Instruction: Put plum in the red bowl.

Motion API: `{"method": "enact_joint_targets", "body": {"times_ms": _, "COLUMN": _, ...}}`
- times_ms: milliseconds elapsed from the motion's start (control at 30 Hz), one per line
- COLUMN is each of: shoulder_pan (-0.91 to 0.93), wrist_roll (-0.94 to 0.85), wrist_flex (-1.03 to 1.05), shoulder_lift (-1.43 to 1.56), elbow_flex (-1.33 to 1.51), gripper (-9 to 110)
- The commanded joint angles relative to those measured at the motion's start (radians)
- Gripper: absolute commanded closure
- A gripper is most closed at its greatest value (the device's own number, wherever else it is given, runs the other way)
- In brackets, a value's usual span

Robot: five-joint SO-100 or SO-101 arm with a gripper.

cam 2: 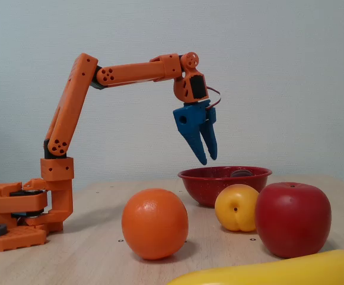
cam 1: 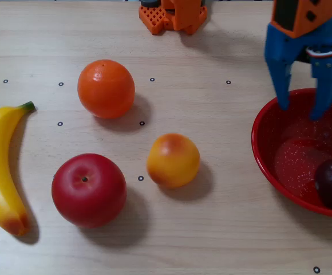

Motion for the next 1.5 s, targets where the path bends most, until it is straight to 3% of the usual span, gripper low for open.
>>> {"method": "enact_joint_targets", "body": {"times_ms": 0, "shoulder_pan": 0.02, "wrist_roll": -0.009, "wrist_flex": 0.025, "shoulder_lift": 0.192, "elbow_flex": -0.086, "gripper": 96}}
{"method": "enact_joint_targets", "body": {"times_ms": 400, "shoulder_pan": 0.061, "wrist_roll": -0.009, "wrist_flex": 0.081, "shoulder_lift": 0.267, "elbow_flex": -0.067, "gripper": 101}}
{"method": "enact_joint_targets", "body": {"times_ms": 967, "shoulder_pan": 0.164, "wrist_roll": 0.031, "wrist_flex": 0.069, "shoulder_lift": 0.6, "elbow_flex": 0.224, "gripper": 102}}
{"method": "enact_joint_targets", "body": {"times_ms": 1467, "shoulder_pan": 0.227, "wrist_roll": 0.038, "wrist_flex": -0.028, "shoulder_lift": 1.262, "elbow_flex": 0.801, "gripper": 102}}
